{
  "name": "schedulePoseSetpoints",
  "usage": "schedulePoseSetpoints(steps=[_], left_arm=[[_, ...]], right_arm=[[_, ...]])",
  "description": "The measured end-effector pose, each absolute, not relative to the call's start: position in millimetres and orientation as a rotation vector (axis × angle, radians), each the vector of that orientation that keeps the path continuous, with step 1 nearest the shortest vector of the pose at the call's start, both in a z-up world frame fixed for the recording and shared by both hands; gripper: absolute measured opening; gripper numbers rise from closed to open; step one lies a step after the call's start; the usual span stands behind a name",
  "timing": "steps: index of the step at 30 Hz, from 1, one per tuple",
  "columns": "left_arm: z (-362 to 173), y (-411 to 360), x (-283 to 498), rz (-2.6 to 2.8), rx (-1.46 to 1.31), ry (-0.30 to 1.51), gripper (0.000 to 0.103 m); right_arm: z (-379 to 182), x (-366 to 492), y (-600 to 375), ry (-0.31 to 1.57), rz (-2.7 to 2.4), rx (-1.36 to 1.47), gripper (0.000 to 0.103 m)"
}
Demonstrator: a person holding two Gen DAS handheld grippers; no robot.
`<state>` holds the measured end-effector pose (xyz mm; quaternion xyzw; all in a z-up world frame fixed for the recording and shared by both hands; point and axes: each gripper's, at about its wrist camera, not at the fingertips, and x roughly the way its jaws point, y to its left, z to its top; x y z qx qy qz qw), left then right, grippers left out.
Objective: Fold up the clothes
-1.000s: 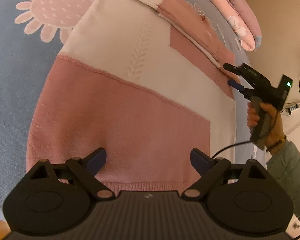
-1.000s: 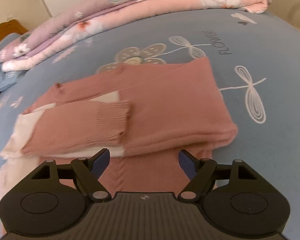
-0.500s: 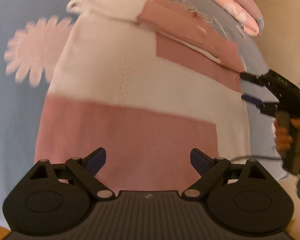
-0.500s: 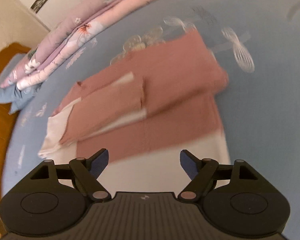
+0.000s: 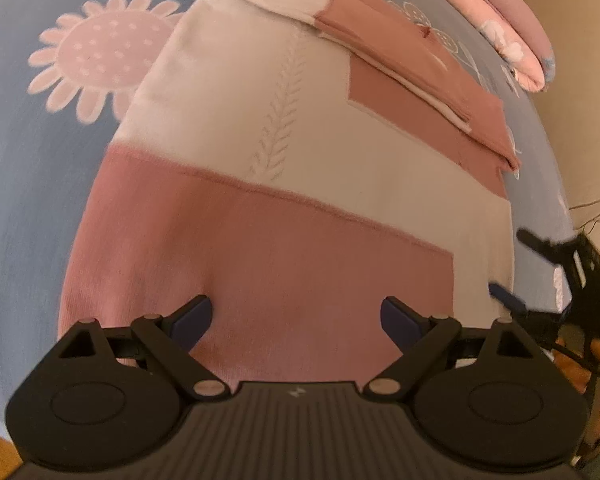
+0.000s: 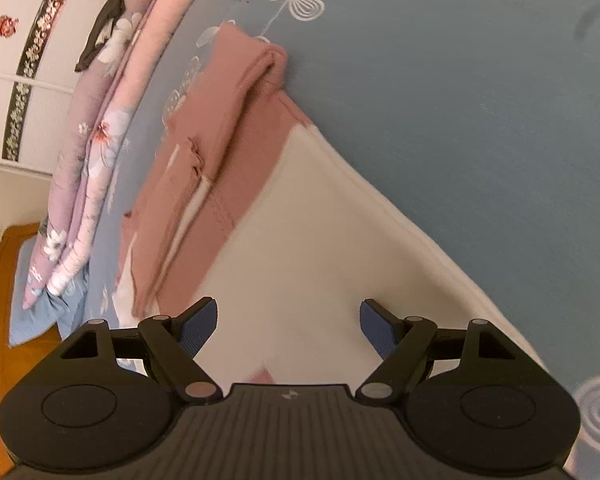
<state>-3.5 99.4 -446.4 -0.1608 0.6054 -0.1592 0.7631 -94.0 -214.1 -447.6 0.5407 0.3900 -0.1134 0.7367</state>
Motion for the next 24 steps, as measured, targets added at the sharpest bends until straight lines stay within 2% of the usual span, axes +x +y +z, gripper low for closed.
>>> schedulePoseSetpoints(steps=[11,15,19,22,23,24], left_arm=[[-446.7,125.0,-46.1,-0.309,-0.421,1.326,0.091],[-441.3,128.0,-49.3,-0.296,-0.433,1.335,0.091],[-431.6,120.4,-41.5,-0.375,-0.473,1.229,0.091],[-448.1,112.5,-35.7,-0.387,-0.541,1.249,0.091],[-454.7,109.5,-34.4,-0.378,-0.555,1.258,0.093],[-456.1,105.9,-36.5,-0.388,-0.562,1.235,0.100]], right_arm=[[-447.8,-145.4,-210.1,0.932,-0.256,1.199,0.083],[-446.4,-147.8,-210.0,0.960,-0.270,1.207,0.083],[-439.3,-137.9,-199.7,0.996,-0.202,1.162,0.083],[-439.6,-131.5,-190.2,1.025,-0.178,1.139,0.083],[-440.5,-130.7,-187.7,1.033,-0.174,1.137,0.083],[-441.6,-130.4,-186.1,1.043,-0.172,1.135,0.083]])
